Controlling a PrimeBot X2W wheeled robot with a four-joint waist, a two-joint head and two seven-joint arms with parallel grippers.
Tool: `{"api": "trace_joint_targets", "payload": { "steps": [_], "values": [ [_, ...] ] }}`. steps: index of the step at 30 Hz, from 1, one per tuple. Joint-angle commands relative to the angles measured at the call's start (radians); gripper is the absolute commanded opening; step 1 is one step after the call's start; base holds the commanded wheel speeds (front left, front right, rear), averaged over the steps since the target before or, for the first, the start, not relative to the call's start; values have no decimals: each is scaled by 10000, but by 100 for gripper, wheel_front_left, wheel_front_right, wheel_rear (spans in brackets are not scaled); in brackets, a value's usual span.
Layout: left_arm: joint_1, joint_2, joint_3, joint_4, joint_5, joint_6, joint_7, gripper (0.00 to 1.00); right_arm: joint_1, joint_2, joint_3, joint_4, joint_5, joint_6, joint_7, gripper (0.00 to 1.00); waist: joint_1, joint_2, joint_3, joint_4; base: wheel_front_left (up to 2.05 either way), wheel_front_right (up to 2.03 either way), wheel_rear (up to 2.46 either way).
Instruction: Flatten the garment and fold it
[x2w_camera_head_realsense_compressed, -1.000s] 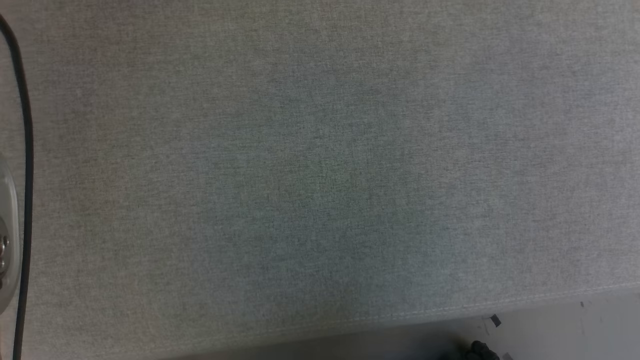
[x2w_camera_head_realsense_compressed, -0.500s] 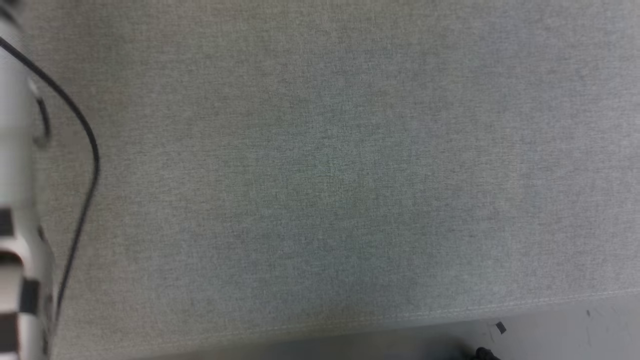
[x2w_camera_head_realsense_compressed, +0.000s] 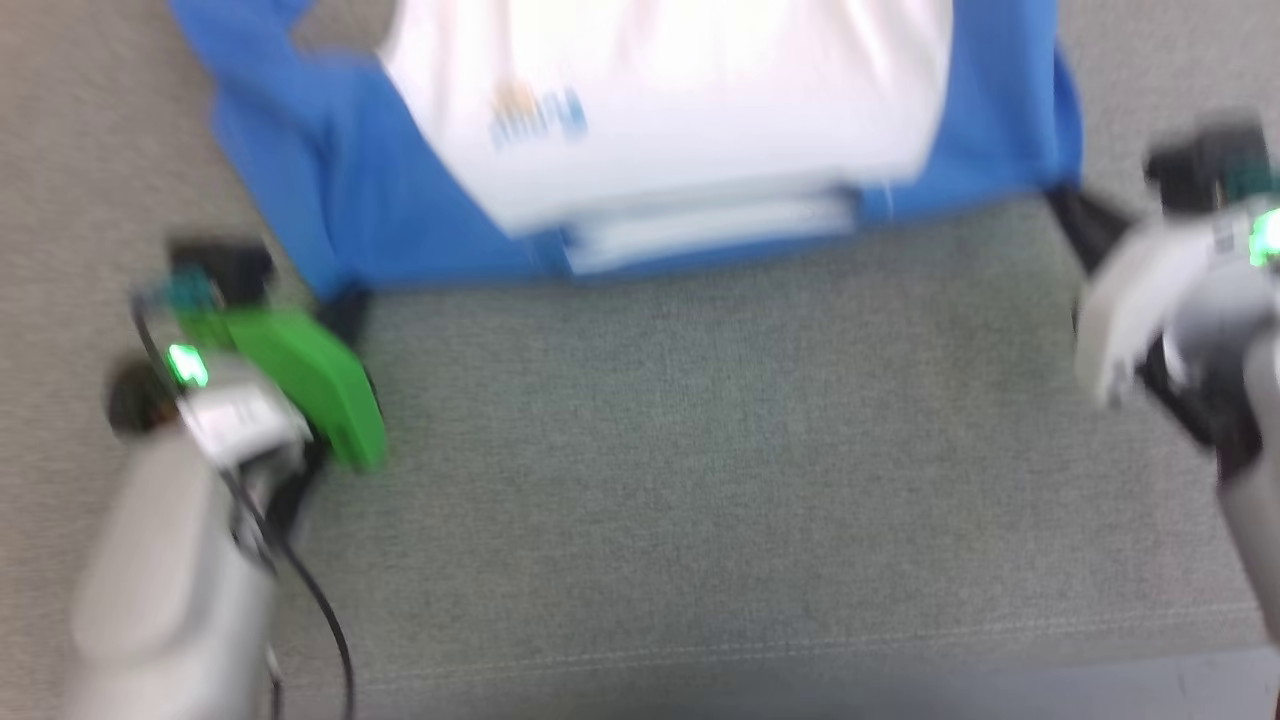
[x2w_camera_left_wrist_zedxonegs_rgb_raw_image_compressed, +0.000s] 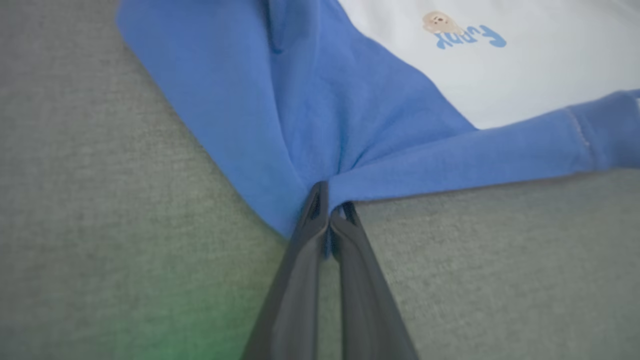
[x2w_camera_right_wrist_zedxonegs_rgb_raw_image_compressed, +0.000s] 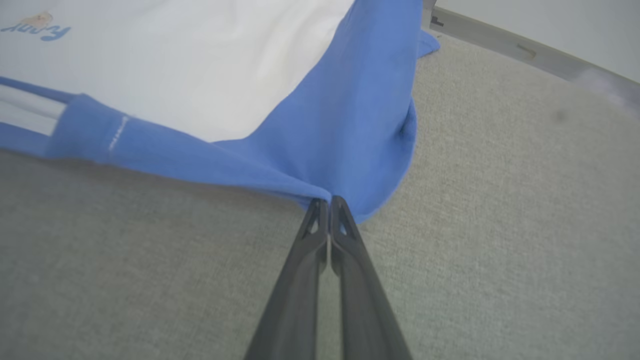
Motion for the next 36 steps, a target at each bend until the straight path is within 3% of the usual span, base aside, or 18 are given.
{"api": "trace_joint_targets", "payload": {
  "steps": [1, 11, 19, 25, 32, 33, 34, 35, 36],
  "values": [
    [977, -31, 18, -70, -175, 230, 251, 0, 698, -190, -369, -188, 82, -109, 267, 0, 1, -1, -943, 299, 0, 0, 0],
    [4126, -400, 52, -1806, -787, 1021, 817, 0, 4760, 709, -2229, -2624, -135, -109, 2569, 0, 1, -1, -1705, 428, 0, 0, 0],
    [5251, -522, -130, -2394, -939, 1437, 1334, 0, 6776, 2356, -3636, -4296, -674, -109, 4594, 0, 1, -1, -1919, 465, 0, 0, 0],
    [5521, -559, -431, -2333, -906, 1513, 1673, 0, 7100, 2895, -3901, -4426, -1087, -109, 4703, 0, 1, -1, -1950, 492, 0, 0, 0],
    [5372, -736, -644, -2119, -866, 1354, 1353, 0, 6934, 3101, -3813, -3558, -1215, -109, 4106, 0, 1, -1, -1984, 609, 0, 0, 0],
    [5341, -766, -644, -2089, -829, 1361, 1227, 33, 6915, 3114, -3824, -3486, -1196, -109, 4009, 0, 1, -1, -2012, 618, 0, 0, 0],
    [5318, -799, -647, -2042, -795, 1360, 1087, 94, 6898, 3121, -3824, -3431, -1189, -109, 3849, 38, 1, -1, -2065, 628, 0, 0, 0],
    [5320, -831, -653, -1998, -807, 1336, 1002, 100, 6904, 3123, -3811, -3387, -1175, -109, 3752, 98, 1, -1, -2109, 629, 0, 0, 0],
    [5337, -865, -653, -1956, -838, 1280, 882, 100, 6932, 3145, -3854, -3324, -1156, -109, 3668, 100, 1, -1, -2180, 625, 0, 0, 0]
  ]
}}
